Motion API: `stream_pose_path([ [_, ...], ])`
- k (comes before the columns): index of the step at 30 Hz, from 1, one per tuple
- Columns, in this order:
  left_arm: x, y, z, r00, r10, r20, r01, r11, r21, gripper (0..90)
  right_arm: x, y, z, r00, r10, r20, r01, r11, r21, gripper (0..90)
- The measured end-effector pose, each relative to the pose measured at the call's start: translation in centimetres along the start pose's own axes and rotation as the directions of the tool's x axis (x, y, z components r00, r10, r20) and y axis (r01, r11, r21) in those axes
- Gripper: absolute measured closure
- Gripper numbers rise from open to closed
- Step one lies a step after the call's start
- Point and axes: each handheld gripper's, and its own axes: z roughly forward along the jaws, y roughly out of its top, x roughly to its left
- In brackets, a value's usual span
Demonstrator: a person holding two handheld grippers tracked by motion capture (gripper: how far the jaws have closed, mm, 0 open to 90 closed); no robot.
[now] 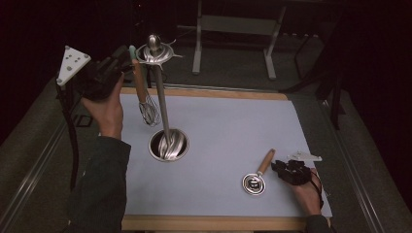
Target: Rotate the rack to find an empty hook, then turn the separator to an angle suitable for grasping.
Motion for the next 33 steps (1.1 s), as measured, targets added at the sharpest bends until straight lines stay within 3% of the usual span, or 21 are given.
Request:
stream_pose_path([
  [21,0.2,0.0,-0.1,0.9999,0.011,0.009,-0.011,0.9998,0.014,90.0,-0.1,0.0,-0.1,1.0,0.002,0.001,-0.002,1.0,-0.002,71.5],
  [33,0.0,-0.2,-1.0,0.9989,0.036,0.03,-0.036,0.9991,0.02,90.0,-0.1,0.0,-0.2,1.0,-0.003,0.002,0.003,1.0,-0.006,71.3],
])
